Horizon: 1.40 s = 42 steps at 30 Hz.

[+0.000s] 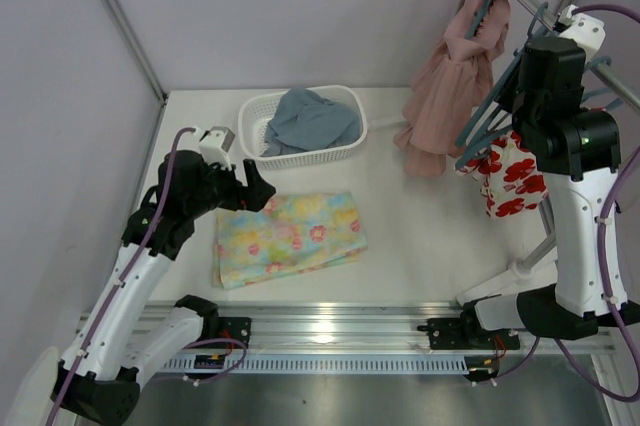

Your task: Place the skirt on the hanger

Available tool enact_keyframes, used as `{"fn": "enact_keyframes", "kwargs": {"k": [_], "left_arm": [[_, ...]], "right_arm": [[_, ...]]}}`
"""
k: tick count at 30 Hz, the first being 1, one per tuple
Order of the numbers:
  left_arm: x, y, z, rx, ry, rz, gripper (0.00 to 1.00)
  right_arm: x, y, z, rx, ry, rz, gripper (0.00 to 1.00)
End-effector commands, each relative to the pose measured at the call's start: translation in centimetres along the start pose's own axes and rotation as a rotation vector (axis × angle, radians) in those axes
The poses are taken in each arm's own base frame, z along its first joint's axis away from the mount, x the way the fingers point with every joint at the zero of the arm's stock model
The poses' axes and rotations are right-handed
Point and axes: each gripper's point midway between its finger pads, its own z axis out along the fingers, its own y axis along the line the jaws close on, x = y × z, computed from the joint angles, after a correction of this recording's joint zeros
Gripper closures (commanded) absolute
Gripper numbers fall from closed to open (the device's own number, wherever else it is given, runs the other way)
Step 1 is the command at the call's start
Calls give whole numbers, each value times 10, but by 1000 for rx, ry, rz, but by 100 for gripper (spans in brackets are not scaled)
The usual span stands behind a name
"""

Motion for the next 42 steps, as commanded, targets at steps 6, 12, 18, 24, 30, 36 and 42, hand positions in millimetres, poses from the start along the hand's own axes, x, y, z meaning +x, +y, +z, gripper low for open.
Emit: {"fn": "enact_keyframes", "kwargs": {"k": [6,12,18,24,30,36,42], "left_arm": [[0,3,4,-5,-4,20,3],[3,4,5,-14,3,20,3],[5,5,7,-16,11,20,3],[6,6,10,-11,19,20,3],[6,5,11,-8,19,20,3],[7,6,11,-8,20,23,3],[7,4,10,0,19,23,3]], "right_arm": [[-9,-8,-3,15,-44,4,62],[-5,-7,5,27,-37,-11,65],[-6,-8,6,36,-43,-22,74],[-21,-8,-3,18,-80,-4,97],[-36,-6,-14,-18,-117,33,100],[-46,-5,-26,-51,-134,83,100],[-43,-5,-37,-80,-117,130,100]]}}
